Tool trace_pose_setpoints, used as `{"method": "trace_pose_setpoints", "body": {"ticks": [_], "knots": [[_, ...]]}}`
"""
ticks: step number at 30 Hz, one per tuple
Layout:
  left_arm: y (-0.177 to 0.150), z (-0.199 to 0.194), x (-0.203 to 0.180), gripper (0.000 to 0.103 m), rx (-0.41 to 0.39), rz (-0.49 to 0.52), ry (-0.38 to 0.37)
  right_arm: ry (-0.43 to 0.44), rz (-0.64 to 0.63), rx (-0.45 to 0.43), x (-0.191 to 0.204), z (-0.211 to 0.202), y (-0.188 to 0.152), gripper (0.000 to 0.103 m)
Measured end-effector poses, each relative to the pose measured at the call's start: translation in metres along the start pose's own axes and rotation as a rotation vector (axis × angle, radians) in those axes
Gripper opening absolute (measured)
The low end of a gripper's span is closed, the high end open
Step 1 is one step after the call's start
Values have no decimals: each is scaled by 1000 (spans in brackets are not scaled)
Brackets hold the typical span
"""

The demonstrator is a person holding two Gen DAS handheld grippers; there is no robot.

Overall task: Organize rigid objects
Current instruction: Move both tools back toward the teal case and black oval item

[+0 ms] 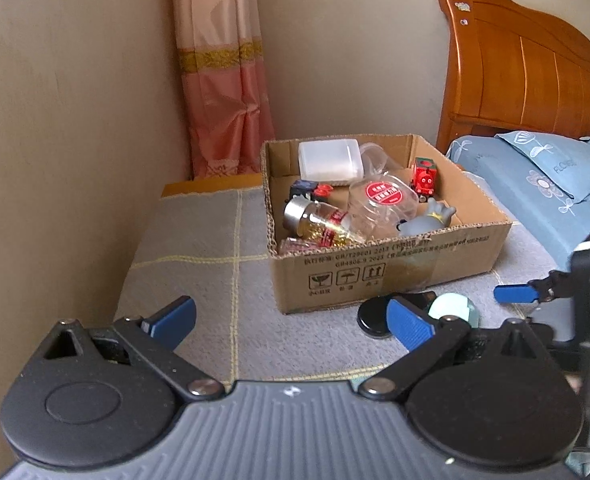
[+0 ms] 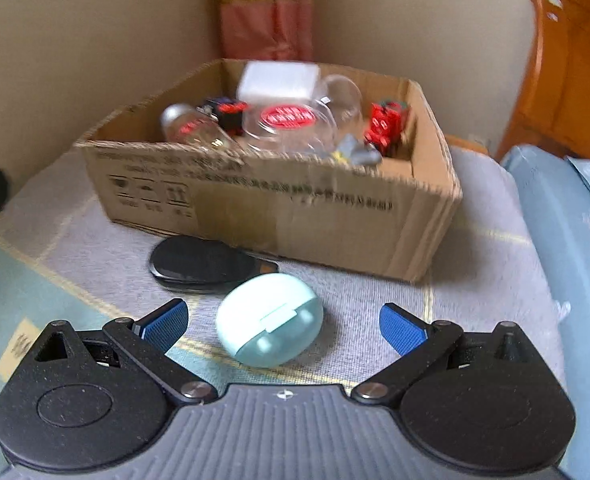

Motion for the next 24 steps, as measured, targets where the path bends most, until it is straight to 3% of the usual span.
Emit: {"method": "trace_pose_setpoints", "body": {"ticks": [13,24], "knots": [[-4,38,-20,101,91,33,-44,-88,103,30,-34,12,-12,103],[-2,102,-48,101,193,-6,-114,-46,58,23,-52,11,-18,103]]}}
Point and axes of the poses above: each gripper's, at about its wrist camera, not at the fingertips, and z roughly the way its jaws point, x to its left, y to its top, the point moved 3 cm from there along z, roughly the way its jaws point, and after that the axes turned 7 degrees about -y, right-handed, at the moved point
